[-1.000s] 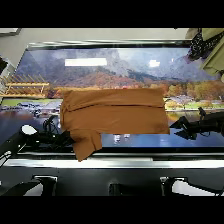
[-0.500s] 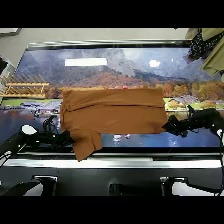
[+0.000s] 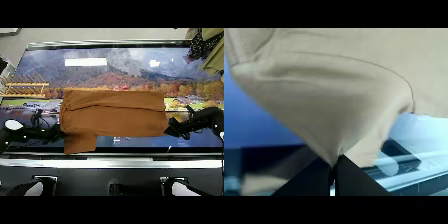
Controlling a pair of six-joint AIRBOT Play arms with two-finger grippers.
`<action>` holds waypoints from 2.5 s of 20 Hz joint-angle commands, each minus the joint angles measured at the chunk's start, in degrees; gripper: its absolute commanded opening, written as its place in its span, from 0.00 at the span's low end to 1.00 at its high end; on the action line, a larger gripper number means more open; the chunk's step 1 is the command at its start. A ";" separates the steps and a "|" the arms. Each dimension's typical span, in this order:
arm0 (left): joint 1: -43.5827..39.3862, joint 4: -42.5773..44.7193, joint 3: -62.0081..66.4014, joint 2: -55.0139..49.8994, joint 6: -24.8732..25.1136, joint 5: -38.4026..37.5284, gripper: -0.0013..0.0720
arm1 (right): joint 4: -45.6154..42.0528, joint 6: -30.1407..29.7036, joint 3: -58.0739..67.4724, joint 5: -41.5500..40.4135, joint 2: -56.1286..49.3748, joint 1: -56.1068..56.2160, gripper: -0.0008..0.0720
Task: Fold the clothes and pants, and hang the long-sleeved shirts on hangers.
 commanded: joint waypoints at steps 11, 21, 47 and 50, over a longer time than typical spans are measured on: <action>-0.59 7.91 13.38 8.41 -7.10 -2.67 0.04 | 0.11 0.46 0.07 2.29 18.38 0.07 0.06; -7.78 7.91 39.63 -28.59 -2.32 0.66 0.04 | -1.68 -0.42 8.00 22.49 -1.70 9.29 0.06; -6.60 20.41 66.82 -35.08 -6.29 -12.76 0.99 | 5.05 -13.88 17.33 8.26 -16.61 -2.19 0.82; -6.93 20.39 66.82 -35.08 -6.80 -12.81 0.99 | 5.92 -14.75 17.20 10.80 -18.75 -0.59 0.83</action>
